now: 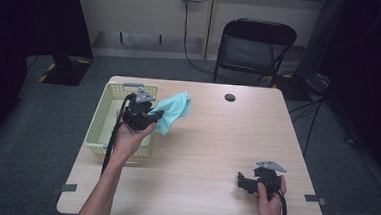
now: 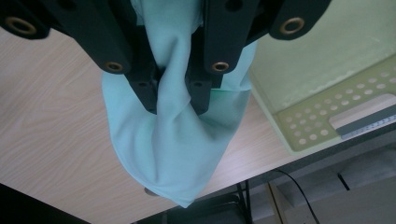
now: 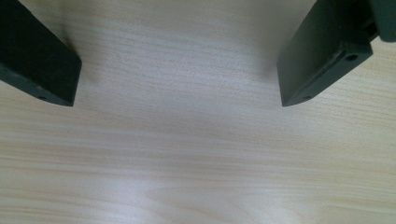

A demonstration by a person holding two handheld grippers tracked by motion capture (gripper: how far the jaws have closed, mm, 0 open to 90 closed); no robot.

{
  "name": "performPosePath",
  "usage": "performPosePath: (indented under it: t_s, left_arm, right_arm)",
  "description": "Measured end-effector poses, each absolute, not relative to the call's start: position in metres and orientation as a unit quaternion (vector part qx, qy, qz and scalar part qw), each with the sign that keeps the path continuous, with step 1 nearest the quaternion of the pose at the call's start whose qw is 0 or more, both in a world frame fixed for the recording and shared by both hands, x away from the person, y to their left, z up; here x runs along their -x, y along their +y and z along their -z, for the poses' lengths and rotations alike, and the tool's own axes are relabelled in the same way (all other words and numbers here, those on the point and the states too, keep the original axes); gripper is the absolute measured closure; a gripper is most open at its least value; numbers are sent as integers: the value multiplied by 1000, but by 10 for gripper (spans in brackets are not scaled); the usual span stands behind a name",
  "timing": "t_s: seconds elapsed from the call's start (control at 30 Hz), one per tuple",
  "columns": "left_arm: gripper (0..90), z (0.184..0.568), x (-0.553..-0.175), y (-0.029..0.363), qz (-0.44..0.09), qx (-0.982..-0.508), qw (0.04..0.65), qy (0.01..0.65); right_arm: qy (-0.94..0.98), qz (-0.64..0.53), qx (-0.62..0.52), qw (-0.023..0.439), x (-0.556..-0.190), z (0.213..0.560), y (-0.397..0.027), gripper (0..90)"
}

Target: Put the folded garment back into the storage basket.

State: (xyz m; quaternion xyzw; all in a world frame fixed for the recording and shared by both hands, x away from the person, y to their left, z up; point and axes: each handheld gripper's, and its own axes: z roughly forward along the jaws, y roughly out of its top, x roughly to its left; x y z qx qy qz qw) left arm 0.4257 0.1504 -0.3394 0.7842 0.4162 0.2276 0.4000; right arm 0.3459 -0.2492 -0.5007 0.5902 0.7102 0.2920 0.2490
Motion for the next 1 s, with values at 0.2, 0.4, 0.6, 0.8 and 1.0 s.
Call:
performPosePath:
  t_s: [0.2,0.4,0.6,0.8,1.0]
  left_arm:
    - [789,336,-423,165,-232,-776,406,424]
    - [788,334,-423,180,-232,-767,410,435]
    - [788,333,-424,192,-238,-758,413,445]
    - [788,335,-428,208,-237,-753,412,456]
    - [789,338,-432,225,-238,-747,411,464]
  right_arm:
    - [710,-292,-591,249,-346,501,-249,0]
    - [710,-292,-591,249,-346,501,-249,0]
    - [710,-292,-590,249,-346,501,-249,0]
    - [710,-292,-590,249,-346,501,-249,0]
    - [710,-292,-590,249,-346,501,-249,0]
